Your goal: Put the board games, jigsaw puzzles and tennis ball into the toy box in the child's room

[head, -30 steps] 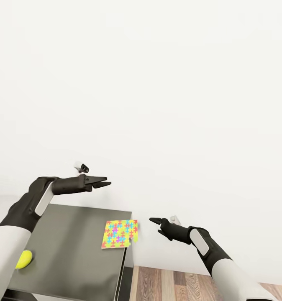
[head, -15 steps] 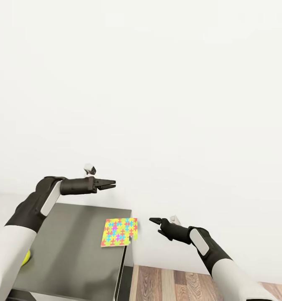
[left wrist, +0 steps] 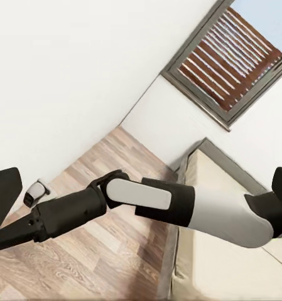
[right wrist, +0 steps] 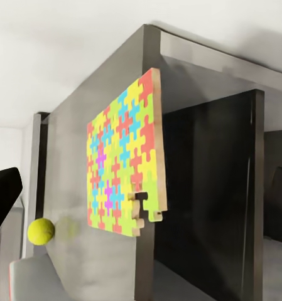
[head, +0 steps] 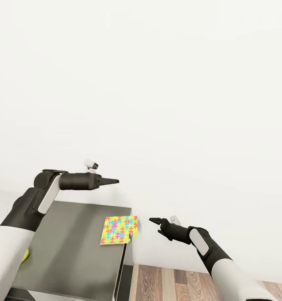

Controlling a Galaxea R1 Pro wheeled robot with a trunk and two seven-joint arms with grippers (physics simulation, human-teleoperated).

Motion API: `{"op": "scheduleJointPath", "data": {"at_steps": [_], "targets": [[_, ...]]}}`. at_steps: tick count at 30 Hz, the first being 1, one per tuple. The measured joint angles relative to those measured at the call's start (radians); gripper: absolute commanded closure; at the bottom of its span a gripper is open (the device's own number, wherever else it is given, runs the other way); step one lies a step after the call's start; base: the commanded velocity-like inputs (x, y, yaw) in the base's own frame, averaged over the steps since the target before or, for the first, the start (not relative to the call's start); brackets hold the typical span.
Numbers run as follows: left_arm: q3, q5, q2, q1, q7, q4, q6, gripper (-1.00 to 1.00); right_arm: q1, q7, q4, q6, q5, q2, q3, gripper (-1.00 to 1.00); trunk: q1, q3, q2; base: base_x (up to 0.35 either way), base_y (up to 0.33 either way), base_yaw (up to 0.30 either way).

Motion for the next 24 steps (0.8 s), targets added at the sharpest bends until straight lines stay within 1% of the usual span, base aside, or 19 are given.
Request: {"op": "scheduleJointPath", "data": {"at_steps": [3,8,15,18,24], "targets": [[-0.019,0.000,0.006,0.000,0.000,-0.045,0.000,-1.00,0.000,-0.001,0.000,0.000,0.000,0.001,0.000,-1.00,0.011,-0.009,-0.021,0.000,0.000,0.000],[-0.030,0.001,0.020,0.001,-0.006,-0.091,0.000,-1.00,0.000,-0.001,0.000,0.000,0.000,0.001,0.000,-1.00,0.031,-0.025,-0.056,0.000,0.000,0.000],[-0.032,0.000,0.032,0.002,-0.009,-0.107,0.000,-1.00,0.000,-0.001,0.000,0.000,0.000,0.001,0.000,-1.00,0.058,-0.047,-0.105,0.000,0.000,0.000],[-0.033,0.001,0.038,0.003,-0.010,-0.125,0.000,-1.00,0.000,0.001,-0.001,0.001,0.000,0.001,0.000,-1.00,0.058,-0.047,-0.105,0.000,0.000,0.000],[-0.032,0.004,0.041,0.003,-0.014,-0.147,0.000,-1.00,0.000,0.005,-0.003,0.001,0.000,0.001,0.002,-1.00,0.058,-0.047,-0.105,0.000,0.000,0.000]]}}
